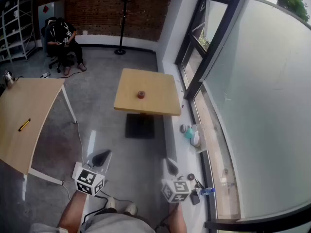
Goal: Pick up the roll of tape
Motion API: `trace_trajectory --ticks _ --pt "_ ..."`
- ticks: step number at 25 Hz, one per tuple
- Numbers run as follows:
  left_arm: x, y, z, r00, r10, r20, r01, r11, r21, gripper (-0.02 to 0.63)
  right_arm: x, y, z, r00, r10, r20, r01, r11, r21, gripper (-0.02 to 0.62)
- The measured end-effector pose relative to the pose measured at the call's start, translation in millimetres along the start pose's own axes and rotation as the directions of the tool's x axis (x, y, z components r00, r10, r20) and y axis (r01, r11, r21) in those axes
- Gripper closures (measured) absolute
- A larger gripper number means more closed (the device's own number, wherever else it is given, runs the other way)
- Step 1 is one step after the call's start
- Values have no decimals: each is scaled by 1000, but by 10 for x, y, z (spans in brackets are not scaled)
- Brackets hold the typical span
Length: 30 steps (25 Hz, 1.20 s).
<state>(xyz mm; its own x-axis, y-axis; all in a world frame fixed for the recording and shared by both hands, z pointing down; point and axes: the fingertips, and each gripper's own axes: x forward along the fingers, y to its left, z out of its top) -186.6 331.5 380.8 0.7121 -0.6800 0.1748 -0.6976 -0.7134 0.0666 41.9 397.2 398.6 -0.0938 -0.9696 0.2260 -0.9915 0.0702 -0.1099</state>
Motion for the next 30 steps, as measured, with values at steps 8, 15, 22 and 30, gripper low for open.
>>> trace_trajectory --ticks 8,15,22,30 --pt "112 -178 17 1000 14 9 -14 1000 8 607 -28 -186 24 999 30 18 -30 999 26 581" --pt "156 -310 33 998 60 30 -60 998 13 607 14 -311 -34 997 78 3 -78 997 11 581" --pt "334 -357 -22 997 69 16 -69 998 10 607 123 -441 14 996 89 14 -89 996 12 581" --pt "878 -184 -54 999 51 8 -52 999 15 607 548 -622 29 995 96 13 -97 995 29 581"
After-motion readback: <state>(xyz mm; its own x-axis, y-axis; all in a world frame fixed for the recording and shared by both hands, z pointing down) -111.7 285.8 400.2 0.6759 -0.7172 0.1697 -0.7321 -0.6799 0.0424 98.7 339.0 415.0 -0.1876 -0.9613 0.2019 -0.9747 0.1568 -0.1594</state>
